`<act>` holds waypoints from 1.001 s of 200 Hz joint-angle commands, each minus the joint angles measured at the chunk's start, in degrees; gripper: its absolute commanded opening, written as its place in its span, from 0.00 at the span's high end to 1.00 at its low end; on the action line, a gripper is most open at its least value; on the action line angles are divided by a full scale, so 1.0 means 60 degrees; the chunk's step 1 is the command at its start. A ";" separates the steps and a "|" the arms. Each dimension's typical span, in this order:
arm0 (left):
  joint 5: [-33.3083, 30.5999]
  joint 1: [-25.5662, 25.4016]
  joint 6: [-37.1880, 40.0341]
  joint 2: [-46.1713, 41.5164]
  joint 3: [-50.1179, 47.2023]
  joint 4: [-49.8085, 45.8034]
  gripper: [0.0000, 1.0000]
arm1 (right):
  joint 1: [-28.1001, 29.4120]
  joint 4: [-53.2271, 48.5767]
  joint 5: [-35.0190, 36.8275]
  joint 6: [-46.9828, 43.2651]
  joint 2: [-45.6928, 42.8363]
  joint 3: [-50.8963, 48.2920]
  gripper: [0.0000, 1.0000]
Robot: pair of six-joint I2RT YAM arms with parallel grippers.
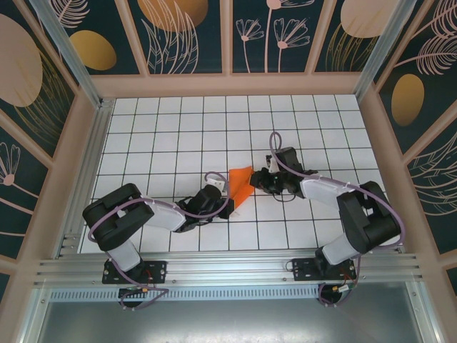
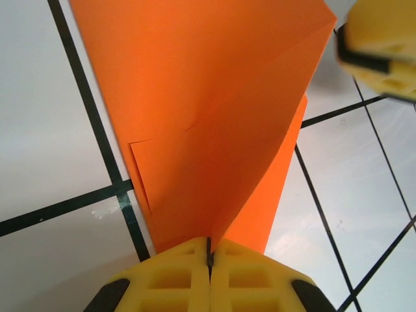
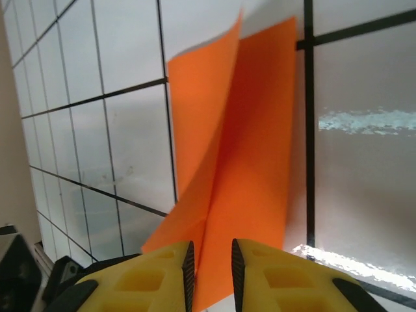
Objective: Fold a paper plane with a square sheet of paper (pick it up from the middle)
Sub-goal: Fourth fold the wing at the center of the table.
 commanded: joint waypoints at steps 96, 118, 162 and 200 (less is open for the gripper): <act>0.0281 0.0115 -0.0136 0.0003 -0.0151 0.0343 0.93 | 0.0392 -0.0038 -0.0147 -0.0343 0.0816 0.0863 0.77; 0.0312 0.0120 -0.0122 0.0069 -0.0106 0.0347 0.92 | 0.0514 0.0057 -0.0323 -0.0237 0.1052 0.0858 0.77; 0.0421 0.0120 -0.0121 0.0085 -0.0092 0.0383 0.91 | 0.0568 0.0394 -0.0575 -0.0071 0.1293 0.0863 0.75; 0.0543 0.0127 -0.0201 0.0032 -0.0121 0.0510 0.85 | 0.0589 0.0228 -0.0593 -0.0160 0.1603 0.0999 0.69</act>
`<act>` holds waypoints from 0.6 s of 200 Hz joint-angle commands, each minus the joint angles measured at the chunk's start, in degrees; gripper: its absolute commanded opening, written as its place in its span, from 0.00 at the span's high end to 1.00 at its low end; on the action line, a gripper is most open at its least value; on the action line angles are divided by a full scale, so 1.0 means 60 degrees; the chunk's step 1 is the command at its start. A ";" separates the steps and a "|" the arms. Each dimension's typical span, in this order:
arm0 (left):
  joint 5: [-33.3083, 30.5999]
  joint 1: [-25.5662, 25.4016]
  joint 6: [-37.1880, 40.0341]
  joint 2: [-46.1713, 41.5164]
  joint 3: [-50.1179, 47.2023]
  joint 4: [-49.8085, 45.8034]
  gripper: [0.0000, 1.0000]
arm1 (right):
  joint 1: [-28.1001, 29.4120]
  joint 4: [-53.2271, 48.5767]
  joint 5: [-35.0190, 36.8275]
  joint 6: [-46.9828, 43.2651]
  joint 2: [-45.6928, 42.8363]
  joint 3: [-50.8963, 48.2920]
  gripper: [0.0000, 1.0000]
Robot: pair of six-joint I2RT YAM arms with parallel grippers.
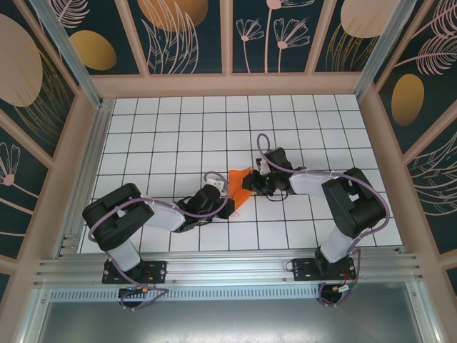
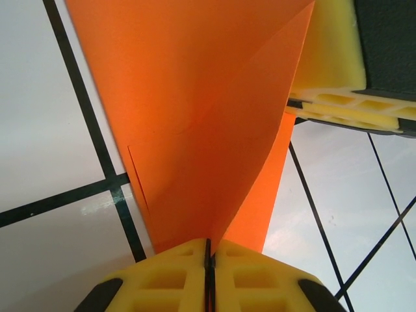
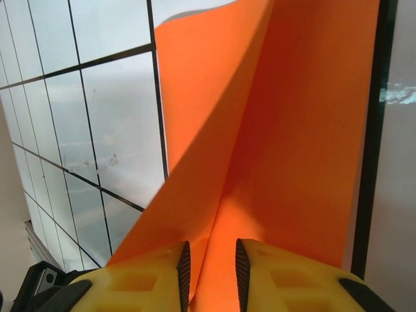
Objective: Fold a paper plane with a square sheet of paper (pick it up from the middle)
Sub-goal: Fourth fold the wing at the center of the table.
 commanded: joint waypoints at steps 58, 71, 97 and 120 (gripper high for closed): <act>0.0508 0.0127 -0.0227 -0.0206 -0.0060 0.0639 0.76 | 0.0231 -0.0569 0.0337 -0.0238 0.0627 0.0638 0.60; 0.0563 0.0186 -0.0322 -0.0372 -0.0067 0.0709 0.74 | 0.0247 -0.0749 0.0542 -0.0284 0.0661 0.0686 0.59; 0.0565 0.0353 -0.0545 -0.0607 0.0016 0.0756 0.65 | 0.0275 -0.0935 0.0729 -0.0306 0.0736 0.0715 0.58; 0.0482 0.0431 -0.0579 -0.0475 0.0379 0.0393 0.60 | 0.0277 -0.1007 0.0798 -0.0299 0.0806 0.0732 0.58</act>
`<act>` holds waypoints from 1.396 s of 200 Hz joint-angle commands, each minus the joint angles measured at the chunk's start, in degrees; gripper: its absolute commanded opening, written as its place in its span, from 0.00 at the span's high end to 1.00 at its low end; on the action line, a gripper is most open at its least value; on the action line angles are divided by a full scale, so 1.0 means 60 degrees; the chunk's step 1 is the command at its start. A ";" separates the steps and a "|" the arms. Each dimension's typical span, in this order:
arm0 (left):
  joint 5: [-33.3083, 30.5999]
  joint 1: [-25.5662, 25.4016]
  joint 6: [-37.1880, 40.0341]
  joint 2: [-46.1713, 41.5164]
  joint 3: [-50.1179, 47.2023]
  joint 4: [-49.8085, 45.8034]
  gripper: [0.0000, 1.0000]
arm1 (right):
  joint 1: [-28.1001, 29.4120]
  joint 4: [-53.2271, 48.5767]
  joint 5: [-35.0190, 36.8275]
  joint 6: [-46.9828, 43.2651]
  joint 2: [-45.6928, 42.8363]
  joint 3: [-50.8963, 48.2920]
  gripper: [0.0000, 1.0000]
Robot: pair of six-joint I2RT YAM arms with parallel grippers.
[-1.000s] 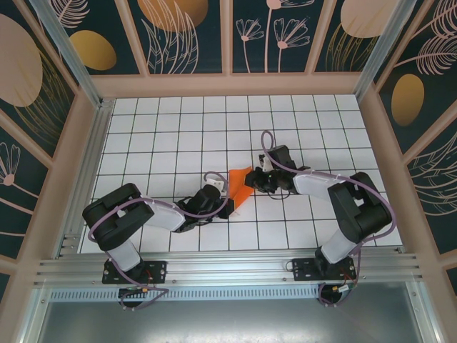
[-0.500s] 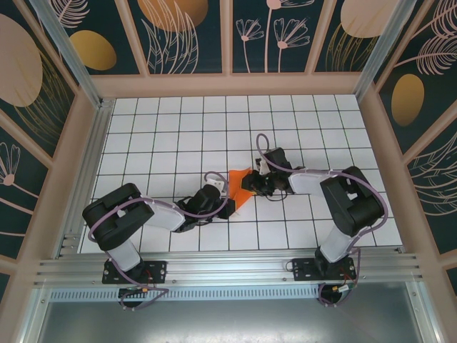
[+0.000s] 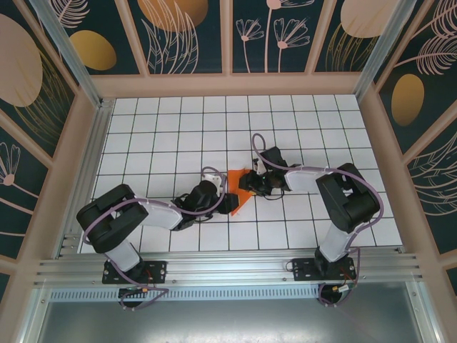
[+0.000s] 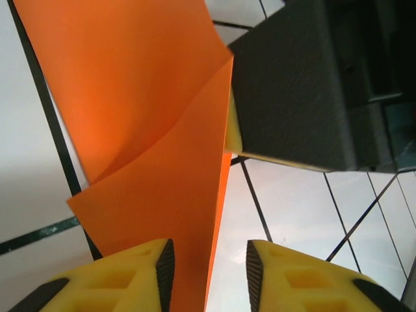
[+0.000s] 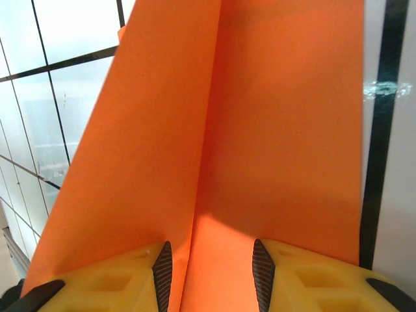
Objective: Fold a paper plane with a square sheet of paper (pick it up from the middle)
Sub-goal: Fourth fold the wing at the center of the table.
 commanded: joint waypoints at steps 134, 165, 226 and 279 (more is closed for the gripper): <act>0.0260 0.0127 0.0179 0.1158 0.1644 -0.1836 0.61 | 0.0076 -0.0449 0.0394 -0.0056 0.0377 0.0249 0.59; 0.0066 0.0116 0.0115 0.1206 0.1698 -0.1882 0.66 | 0.0076 -0.0460 0.0379 -0.0080 0.0380 0.0201 0.59; 0.0275 0.0224 -0.0374 0.1204 0.1170 -0.1035 0.83 | 0.0076 -0.0468 0.0492 -0.0070 0.0409 0.0093 0.58; 0.1448 0.0750 -0.1460 0.1309 0.0105 0.1460 0.87 | 0.0025 -0.0412 0.0497 -0.0025 0.0382 0.0011 0.57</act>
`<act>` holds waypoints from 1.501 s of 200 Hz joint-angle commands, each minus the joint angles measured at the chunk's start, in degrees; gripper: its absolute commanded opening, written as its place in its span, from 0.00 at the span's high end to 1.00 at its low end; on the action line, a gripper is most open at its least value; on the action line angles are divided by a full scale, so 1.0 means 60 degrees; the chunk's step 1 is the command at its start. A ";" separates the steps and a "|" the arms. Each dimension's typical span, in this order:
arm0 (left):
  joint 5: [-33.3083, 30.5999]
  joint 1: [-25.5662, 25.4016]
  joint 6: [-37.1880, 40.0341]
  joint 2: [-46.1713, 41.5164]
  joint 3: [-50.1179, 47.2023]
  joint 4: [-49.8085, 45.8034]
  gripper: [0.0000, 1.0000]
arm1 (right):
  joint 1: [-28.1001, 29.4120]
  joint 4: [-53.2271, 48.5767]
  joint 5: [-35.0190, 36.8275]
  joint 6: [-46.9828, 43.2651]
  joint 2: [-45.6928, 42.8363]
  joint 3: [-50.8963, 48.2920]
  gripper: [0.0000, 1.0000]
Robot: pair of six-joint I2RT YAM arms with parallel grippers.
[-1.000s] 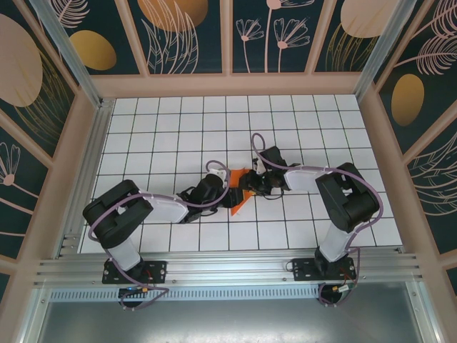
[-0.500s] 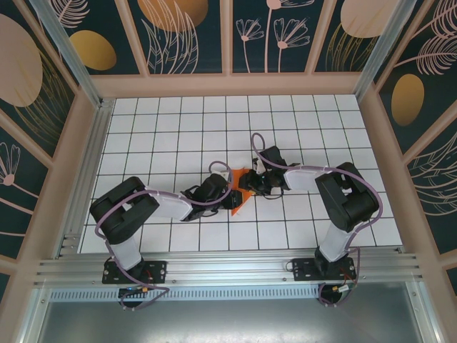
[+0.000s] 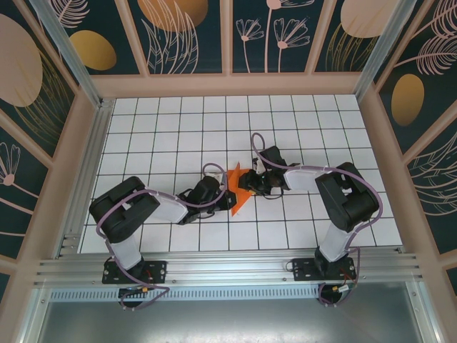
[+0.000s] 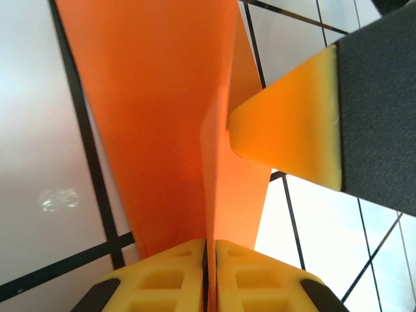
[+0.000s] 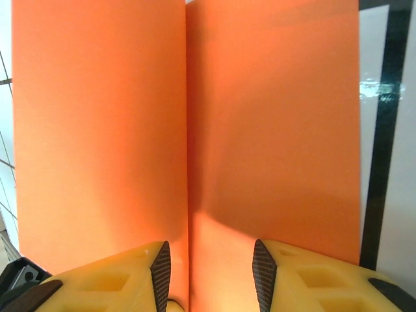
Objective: Fold a paper plane with a square sheet of paper (pick it up from the middle)
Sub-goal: Fourth fold the wing at the center of the table.
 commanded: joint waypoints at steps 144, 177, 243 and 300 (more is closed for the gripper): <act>0.1200 0.0491 -0.1025 0.0703 -0.0287 0.1353 0.86 | 0.0512 -0.1812 0.2317 -0.0603 0.0756 0.0538 0.41; 0.1346 0.0557 -0.1036 0.0566 -0.0225 0.1370 0.81 | 0.0666 -0.2434 0.3052 -0.0379 0.1165 0.0877 0.41; 0.1452 0.0710 -0.1323 0.0029 -0.0514 0.1618 0.71 | 0.0699 -0.2899 0.3536 0.0024 0.1628 0.1160 0.42; 0.1016 0.0725 -0.1713 -0.1138 -0.1303 0.1369 0.69 | 0.0703 -0.3086 0.3733 0.0242 0.1742 0.1208 0.43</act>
